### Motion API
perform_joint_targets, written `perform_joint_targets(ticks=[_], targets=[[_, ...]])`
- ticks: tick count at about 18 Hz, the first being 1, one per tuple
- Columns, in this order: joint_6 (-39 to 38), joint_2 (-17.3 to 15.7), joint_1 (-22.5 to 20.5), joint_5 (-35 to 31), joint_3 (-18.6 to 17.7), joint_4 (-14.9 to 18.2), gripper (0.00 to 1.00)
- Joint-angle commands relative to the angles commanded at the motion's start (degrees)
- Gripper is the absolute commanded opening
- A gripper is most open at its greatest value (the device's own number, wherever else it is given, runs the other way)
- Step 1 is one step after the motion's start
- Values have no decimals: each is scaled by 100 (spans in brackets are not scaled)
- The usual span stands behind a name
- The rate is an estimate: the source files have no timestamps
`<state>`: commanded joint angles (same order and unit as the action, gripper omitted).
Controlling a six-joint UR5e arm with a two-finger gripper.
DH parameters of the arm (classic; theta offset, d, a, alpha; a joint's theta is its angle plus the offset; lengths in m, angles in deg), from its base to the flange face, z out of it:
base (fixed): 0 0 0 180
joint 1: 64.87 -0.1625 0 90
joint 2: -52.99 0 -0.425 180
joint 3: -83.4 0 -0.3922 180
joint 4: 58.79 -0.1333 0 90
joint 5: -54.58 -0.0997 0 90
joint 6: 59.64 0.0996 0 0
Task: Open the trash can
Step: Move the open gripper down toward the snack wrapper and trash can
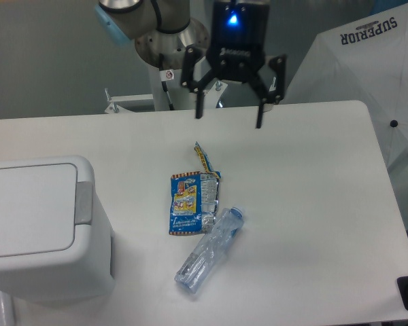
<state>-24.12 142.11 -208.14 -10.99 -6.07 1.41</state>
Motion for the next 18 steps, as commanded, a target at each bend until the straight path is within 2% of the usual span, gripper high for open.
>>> perform_joint_targets(ticks=[3, 6, 8, 12, 18], targets=[[-132, 202, 317, 0, 35, -113, 100], [-798, 404, 563, -26, 52, -579, 100], [-1133, 492, 686, -26, 61, -747, 100], [-1941, 607, 888, -9, 53, -773, 100], [-2057, 765, 1011, 0, 26, -888, 100]])
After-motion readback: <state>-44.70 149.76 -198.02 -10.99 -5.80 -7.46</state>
